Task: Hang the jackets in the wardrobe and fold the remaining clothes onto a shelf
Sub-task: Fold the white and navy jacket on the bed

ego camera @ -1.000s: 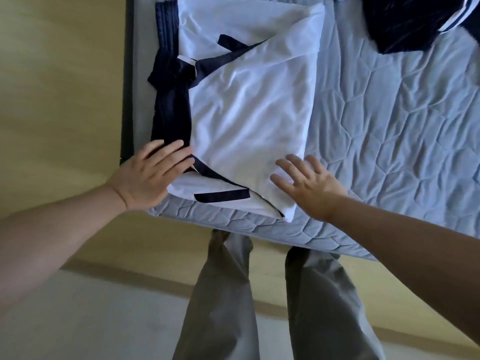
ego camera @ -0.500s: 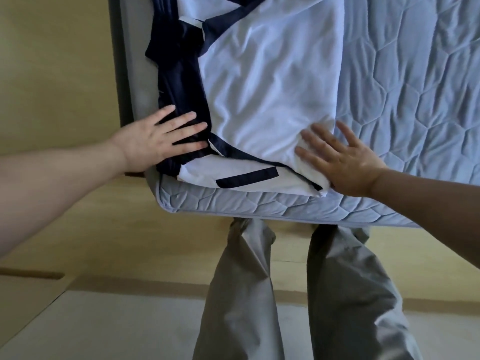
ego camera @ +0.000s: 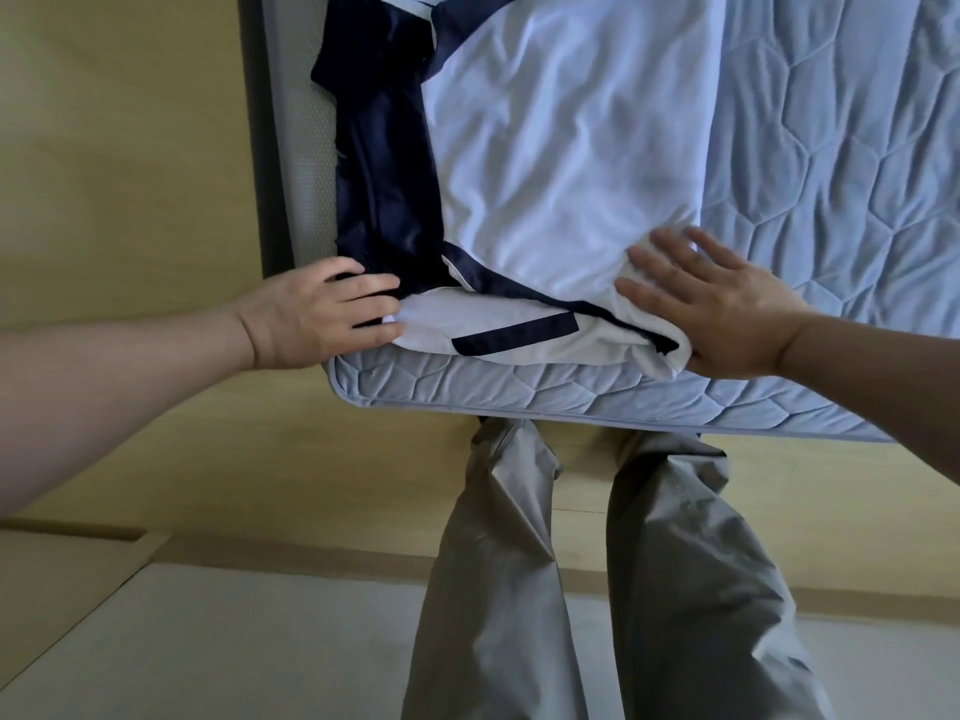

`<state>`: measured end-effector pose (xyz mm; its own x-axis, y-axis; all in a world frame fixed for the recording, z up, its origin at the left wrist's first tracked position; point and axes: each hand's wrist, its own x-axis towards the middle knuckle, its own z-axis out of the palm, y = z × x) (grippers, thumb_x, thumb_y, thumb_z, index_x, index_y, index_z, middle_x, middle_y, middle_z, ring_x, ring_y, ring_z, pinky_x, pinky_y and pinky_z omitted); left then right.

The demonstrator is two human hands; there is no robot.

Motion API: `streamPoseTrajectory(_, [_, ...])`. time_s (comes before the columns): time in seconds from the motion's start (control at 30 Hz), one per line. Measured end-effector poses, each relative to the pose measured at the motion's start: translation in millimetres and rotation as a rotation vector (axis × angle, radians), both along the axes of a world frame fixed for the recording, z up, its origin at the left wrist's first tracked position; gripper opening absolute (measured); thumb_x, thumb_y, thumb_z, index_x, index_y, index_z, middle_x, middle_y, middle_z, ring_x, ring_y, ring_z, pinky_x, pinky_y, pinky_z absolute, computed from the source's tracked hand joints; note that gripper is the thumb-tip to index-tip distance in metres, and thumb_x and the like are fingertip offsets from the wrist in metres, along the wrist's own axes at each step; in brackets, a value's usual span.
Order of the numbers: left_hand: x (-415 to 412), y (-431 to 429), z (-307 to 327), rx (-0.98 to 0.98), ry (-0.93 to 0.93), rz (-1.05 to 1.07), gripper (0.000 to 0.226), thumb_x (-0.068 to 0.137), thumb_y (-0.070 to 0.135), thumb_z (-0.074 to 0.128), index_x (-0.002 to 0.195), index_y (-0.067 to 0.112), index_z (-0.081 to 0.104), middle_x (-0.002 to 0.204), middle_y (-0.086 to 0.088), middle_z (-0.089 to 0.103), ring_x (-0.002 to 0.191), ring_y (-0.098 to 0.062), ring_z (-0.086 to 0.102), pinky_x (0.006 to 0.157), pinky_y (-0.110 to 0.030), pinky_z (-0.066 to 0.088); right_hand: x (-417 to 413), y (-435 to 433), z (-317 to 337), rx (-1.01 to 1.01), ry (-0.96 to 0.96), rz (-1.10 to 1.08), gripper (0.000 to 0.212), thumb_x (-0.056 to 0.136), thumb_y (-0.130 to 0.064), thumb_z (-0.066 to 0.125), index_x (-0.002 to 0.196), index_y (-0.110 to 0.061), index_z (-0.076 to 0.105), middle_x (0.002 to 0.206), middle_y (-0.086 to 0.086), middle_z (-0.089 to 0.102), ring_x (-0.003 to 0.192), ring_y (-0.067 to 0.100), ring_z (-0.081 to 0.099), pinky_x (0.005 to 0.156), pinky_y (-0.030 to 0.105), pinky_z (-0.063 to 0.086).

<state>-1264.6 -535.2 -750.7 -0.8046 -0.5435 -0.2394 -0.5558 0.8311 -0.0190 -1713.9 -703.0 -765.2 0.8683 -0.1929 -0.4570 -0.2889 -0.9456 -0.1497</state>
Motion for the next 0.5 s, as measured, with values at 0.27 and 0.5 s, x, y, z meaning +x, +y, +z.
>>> streamPoseTrajectory(0.27, [-43.4, -1.6, -0.8, 0.057, -0.021, 0.445, 0.054, 0.089, -0.003, 0.044, 0.142, 0.004, 0.045, 0.144, -0.022, 0.040, 0.109, -0.040, 0.055, 0.083, -0.049, 0.049, -0.7, 4.6, -1.6, 0.009, 0.048, 0.017, 0.095, 0.084, -0.034, 0.067, 0.161, -0.016, 0.016, 0.166, 0.022, 0.007, 0.153, 0.046, 0.001, 0.122, 0.061, 0.014])
streamPoseTrajectory(0.5, [-83.7, 0.5, 6.7, -0.229, 0.001, 0.517, 0.052, 0.091, -0.002, 0.058, 0.139, 0.011, 0.043, 0.146, -0.020, 0.039, 0.136, -0.043, 0.048, 0.110, -0.062, 0.037, -5.9, 8.5, 6.6, 0.016, 0.010, 0.058, 0.095, 0.077, -0.022, 0.057, 0.162, -0.015, 0.013, 0.169, 0.011, 0.007, 0.155, 0.038, 0.005, 0.120, 0.066, 0.014])
